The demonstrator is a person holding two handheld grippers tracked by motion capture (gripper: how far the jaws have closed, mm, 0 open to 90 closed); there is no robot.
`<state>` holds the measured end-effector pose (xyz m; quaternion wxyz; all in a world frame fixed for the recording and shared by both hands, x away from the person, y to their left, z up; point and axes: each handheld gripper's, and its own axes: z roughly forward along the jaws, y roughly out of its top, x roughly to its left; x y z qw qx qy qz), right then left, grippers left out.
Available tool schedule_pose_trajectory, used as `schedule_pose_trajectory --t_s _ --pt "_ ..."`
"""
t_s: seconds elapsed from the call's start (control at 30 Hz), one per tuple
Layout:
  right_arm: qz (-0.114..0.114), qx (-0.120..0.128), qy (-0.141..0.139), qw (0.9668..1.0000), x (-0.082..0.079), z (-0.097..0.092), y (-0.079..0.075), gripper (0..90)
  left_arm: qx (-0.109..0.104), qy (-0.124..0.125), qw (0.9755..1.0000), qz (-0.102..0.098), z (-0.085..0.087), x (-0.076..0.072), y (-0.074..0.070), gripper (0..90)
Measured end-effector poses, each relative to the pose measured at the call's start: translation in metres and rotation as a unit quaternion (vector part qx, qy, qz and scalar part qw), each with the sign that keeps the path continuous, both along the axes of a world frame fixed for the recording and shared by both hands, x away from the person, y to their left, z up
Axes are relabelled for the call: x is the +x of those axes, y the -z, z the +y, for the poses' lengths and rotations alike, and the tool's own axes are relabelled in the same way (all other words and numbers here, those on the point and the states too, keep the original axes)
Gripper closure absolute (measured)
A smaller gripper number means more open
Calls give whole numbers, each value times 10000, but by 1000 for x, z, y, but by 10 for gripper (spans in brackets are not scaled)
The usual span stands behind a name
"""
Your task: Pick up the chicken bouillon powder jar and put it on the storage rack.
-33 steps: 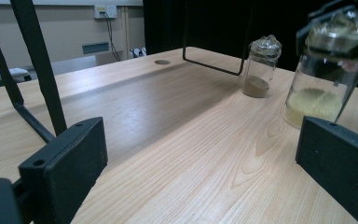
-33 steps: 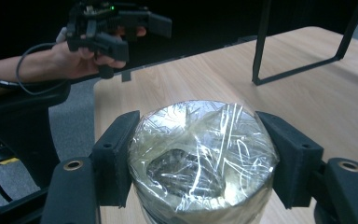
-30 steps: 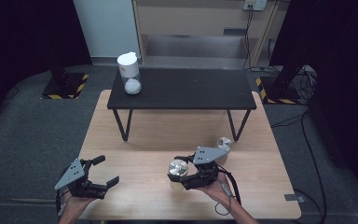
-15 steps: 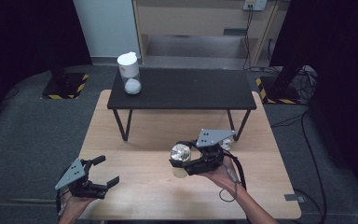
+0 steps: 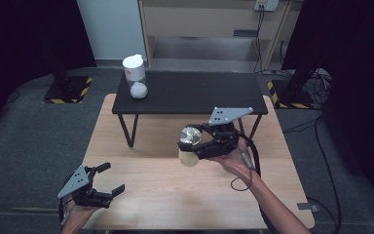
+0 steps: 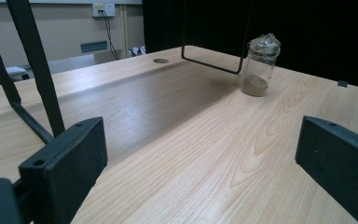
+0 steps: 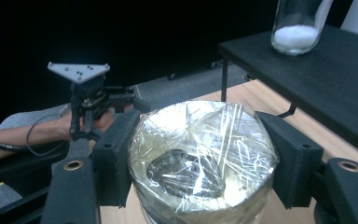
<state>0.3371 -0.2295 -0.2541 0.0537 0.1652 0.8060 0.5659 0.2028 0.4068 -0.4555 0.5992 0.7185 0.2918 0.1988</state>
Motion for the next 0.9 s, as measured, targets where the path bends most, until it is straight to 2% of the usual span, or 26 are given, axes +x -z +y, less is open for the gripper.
schedule_pose_trajectory --t_s 0.47,0.9 --pt "-29 -56 164 9998 17 18 -35 347 -32 4 10000 5 1 0 1 10" --pt "-171 -89 583 9981 31 33 -65 347 -34 -2 10000 12 0 0 1 10"
